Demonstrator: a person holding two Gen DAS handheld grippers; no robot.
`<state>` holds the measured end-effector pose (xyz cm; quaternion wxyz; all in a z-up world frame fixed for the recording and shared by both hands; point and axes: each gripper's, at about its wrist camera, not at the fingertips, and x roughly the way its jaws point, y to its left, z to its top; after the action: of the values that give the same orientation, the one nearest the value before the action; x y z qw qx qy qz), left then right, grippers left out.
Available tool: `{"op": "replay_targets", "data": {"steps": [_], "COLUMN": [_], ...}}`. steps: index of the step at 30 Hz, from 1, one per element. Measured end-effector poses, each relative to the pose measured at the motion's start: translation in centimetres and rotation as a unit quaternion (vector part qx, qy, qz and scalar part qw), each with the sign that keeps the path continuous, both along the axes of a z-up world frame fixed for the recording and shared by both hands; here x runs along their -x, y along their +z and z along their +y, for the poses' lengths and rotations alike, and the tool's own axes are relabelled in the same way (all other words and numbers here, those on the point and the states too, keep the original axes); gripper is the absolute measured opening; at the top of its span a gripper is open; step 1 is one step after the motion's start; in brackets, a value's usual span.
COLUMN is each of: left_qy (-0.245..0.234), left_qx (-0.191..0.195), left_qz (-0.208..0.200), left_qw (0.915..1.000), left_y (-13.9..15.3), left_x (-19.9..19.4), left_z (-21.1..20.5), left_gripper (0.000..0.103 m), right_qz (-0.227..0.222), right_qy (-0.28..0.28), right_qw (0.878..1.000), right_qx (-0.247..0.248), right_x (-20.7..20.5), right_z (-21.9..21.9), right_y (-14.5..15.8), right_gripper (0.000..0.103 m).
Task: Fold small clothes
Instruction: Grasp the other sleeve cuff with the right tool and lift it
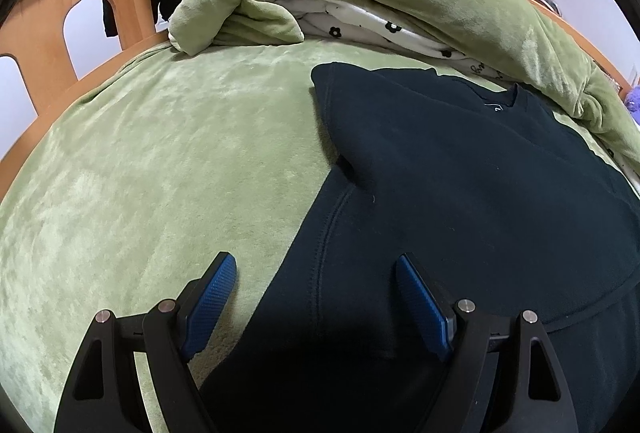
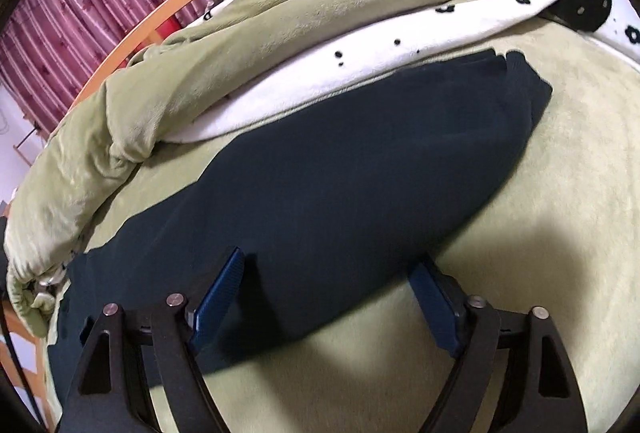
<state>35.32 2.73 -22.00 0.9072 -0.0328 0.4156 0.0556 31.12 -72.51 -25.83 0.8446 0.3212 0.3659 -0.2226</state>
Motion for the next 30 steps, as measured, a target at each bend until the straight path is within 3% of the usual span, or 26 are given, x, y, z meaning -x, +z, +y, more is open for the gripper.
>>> {"op": "replay_targets", "data": {"steps": [1, 2, 3, 7, 11, 15, 19, 24, 29, 30], "left_qy": [0.000, 0.001, 0.001, -0.006, -0.004, -0.002, 0.009, 0.017, 0.003, 0.003], "left_qx": [0.000, -0.001, -0.001, 0.009, 0.012, 0.023, 0.039, 0.060, 0.091, 0.102], "left_qz": [0.000, 0.000, 0.000, -0.014, -0.026, -0.038, -0.046, -0.043, -0.024, -0.019], "left_qw": [1.0000, 1.0000, 1.0000, 0.9998, 0.9996, 0.9990, 0.9981, 0.9971, 0.9955, 0.9946], "left_y": [0.0, 0.1, 0.2, 1.3, 3.0, 3.9, 4.2, 3.9, 3.2, 3.1], "left_x": [0.0, 0.0, 0.1, 0.5, 1.2, 2.1, 2.5, 2.4, 2.0, 1.8], "left_z": [0.0, 0.0, 0.0, 0.2, 1.0, 2.5, 4.5, 6.1, 6.7, 6.9], "left_gripper": [0.081, 0.081, 0.081, 0.081, 0.081, 0.081, 0.081, 0.081, 0.081, 0.081], "right_qz": [0.004, 0.009, 0.012, 0.003, -0.031, -0.057, -0.069, -0.072, -0.013, 0.005], "right_qy": [-0.003, 0.000, 0.012, 0.024, 0.046, 0.091, 0.152, 0.243, 0.337, 0.357], "right_qw": [1.000, 1.000, 0.999, 0.991, 0.986, 0.973, 0.958, 0.936, 0.909, 0.903], "right_qx": [0.016, 0.027, 0.035, 0.133, 0.160, 0.206, 0.232, 0.244, 0.244, 0.239], "right_x": [-0.3, -0.7, -1.1, -2.0, -3.1, -4.7, -7.9, -10.8, -12.3, -12.6], "right_z": [0.0, 0.1, 0.3, 3.6, 8.6, 17.4, 28.0, 41.9, 53.1, 54.7], "right_y": [0.1, 0.1, 0.4, 5.0, 11.2, 16.8, 19.4, 19.2, 13.8, 12.2], "right_gripper": [0.058, 0.030, 0.010, 0.007, 0.006, 0.006, 0.006, 0.006, 0.007, 0.012]}}
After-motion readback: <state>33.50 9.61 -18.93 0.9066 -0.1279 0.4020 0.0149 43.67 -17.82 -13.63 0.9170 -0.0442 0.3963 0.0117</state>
